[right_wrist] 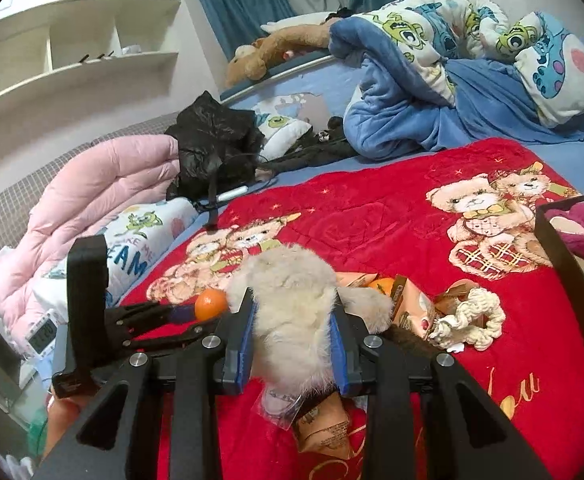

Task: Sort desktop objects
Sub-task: 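Lift the beige plush and the orange and carry them toward the black box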

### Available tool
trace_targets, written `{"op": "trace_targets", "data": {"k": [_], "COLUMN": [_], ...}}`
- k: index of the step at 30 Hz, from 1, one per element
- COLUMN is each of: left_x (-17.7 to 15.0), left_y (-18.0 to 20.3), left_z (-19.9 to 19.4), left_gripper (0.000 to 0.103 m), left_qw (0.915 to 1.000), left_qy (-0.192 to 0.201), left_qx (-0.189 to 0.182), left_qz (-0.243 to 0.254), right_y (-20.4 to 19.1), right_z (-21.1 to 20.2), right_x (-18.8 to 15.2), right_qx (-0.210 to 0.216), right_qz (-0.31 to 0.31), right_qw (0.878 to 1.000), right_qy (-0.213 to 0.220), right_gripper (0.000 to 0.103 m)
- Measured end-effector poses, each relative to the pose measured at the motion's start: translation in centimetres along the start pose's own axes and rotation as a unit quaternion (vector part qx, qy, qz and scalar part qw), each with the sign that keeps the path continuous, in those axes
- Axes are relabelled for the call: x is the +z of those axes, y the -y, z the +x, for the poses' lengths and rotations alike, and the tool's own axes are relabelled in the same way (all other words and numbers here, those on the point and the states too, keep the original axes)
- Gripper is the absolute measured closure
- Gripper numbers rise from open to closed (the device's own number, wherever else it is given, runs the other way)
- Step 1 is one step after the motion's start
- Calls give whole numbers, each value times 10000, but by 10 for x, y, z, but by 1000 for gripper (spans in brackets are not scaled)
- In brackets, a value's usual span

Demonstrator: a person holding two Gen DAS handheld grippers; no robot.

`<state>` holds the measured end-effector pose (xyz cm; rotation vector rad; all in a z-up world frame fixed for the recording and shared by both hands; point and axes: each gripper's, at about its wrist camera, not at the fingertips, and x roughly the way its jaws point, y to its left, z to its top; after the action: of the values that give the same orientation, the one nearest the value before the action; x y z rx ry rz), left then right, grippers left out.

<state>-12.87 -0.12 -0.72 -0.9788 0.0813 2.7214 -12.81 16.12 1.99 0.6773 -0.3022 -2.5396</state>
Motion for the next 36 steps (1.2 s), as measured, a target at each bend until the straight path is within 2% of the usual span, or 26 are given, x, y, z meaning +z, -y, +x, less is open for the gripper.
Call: {"op": "trace_targets", "data": {"k": [6,9,16,18,26,36], "left_x": [9,15,26,27,32,30], "left_y": [33,48,87,103,178,279], "left_z": [-2,-6,-5,-5,-10,-30], "left_gripper": [68,68,68,68,68,68], "left_qw": [9999,9998,9995,9993,9954,9868], "left_qy": [7,141,126,123,176,258], "left_qx": [-164,-113,-276,-303,-816,-1311], "left_qz": [-16,-26,75,193,479,914], "right_y": [4,10,38,47,80,113], "right_z": [-10,-17,-48,-60,-125,-211], "right_x": [1,3,10,12,15,-4], "right_qx": [-69,-105,-231,-282,-615,-1271], "right_qz": [61,104,305,367,547,563], "right_qw": [9999,9998,9989,9983,9940,9857], "right_qy": [41,93,282,356,724,957], "right_gripper": [73,73,73,73,73,73]}}
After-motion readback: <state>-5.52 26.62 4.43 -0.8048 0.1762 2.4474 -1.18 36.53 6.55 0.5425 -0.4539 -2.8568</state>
